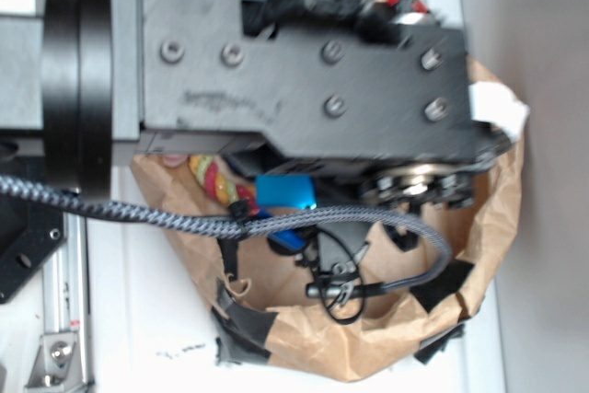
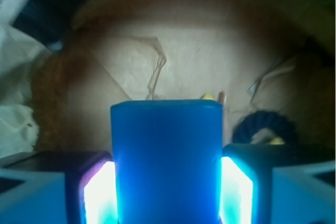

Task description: Grab the blue block.

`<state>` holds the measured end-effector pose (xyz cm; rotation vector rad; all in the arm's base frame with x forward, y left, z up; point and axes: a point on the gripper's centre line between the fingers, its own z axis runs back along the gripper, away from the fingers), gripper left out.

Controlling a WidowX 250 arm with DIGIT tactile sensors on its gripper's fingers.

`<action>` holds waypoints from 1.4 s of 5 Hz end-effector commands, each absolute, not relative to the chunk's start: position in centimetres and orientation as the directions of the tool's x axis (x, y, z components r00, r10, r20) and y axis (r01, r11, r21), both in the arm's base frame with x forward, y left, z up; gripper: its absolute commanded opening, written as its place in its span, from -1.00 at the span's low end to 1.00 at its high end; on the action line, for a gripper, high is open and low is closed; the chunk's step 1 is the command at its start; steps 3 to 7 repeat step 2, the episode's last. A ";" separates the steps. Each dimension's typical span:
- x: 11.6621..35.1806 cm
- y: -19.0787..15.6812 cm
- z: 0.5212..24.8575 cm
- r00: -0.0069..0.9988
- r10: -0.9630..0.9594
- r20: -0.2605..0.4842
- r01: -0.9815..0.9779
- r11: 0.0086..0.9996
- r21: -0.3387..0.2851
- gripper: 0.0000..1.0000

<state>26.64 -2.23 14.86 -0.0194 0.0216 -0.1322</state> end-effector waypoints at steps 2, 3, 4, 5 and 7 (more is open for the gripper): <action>27.6 -0.5 16.2 0.995 0.068 0.074 -0.069 0.998 0.005 -1.00; 27.6 -0.5 16.2 0.995 0.068 0.074 -0.069 0.998 0.005 -1.00; 27.6 -0.5 16.2 0.995 0.068 0.074 -0.069 0.998 0.005 -1.00; 27.6 -0.5 16.2 0.995 0.068 0.074 -0.069 0.998 0.005 -1.00; 27.6 -0.5 16.2 0.995 0.068 0.074 -0.069 0.998 0.005 -1.00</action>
